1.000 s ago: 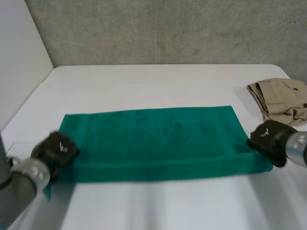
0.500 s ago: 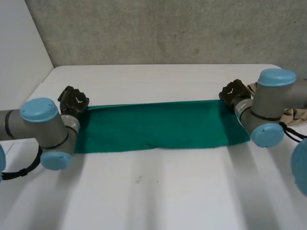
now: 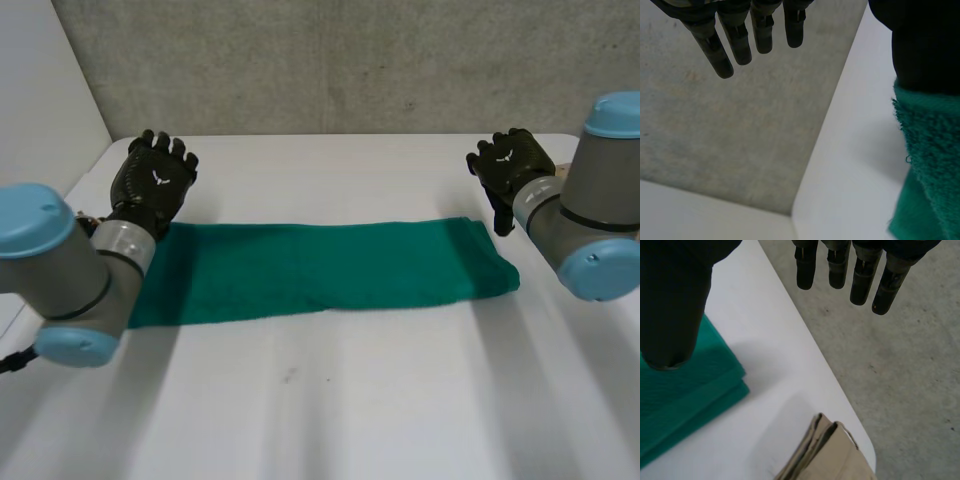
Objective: Fold the laundry.
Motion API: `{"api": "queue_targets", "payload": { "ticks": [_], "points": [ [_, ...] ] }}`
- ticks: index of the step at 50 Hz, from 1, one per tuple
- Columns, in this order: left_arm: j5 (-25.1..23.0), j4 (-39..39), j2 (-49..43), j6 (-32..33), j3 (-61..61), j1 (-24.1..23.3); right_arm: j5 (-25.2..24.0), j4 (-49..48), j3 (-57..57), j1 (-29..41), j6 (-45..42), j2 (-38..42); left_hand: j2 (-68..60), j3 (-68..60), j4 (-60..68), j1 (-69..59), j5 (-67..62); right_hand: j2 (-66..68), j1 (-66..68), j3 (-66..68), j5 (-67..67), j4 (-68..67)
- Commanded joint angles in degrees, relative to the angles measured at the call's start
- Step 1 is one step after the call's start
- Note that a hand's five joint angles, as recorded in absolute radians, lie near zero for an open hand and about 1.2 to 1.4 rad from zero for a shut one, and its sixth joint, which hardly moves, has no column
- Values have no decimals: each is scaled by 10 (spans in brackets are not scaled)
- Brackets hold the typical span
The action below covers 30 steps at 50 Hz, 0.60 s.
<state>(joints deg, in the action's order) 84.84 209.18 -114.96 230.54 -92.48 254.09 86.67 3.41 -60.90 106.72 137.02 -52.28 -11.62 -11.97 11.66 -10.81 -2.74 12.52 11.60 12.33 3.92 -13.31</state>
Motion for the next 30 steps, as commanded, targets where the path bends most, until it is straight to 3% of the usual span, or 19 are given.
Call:
{"api": "queue_targets", "payload": {
  "ticks": [1, 5, 14, 23, 30],
  "points": [
    [-68, -85, 49, -59, -31, 59, -22, 0, -80, 0, -2, -48, 16, 20, -17, 8, 27, -25, -16, -23, -39, 33],
    [-71, -105, 50, -60, -32, 88, -33, 0, -107, 0, -4, -50, 16, 20, -17, 8, 27, -25, -16, -23, -39, 33],
    [-72, -91, -17, -44, -11, 93, -41, 0, -130, 1, -4, -51, 2, 6, -3, -6, 13, -25, -16, -23, -39, 33],
    [-57, 39, -143, 10, 115, 90, -42, 0, -142, 0, -5, -51, 6, 9, -6, -2, 17, -25, -16, -23, -39, 33],
    [-6, 52, -165, 11, 143, 84, -43, -3, -157, 0, -4, -51, 4, 7, -4, -4, 15, -25, -16, -23, -39, 33]
  ]
}}
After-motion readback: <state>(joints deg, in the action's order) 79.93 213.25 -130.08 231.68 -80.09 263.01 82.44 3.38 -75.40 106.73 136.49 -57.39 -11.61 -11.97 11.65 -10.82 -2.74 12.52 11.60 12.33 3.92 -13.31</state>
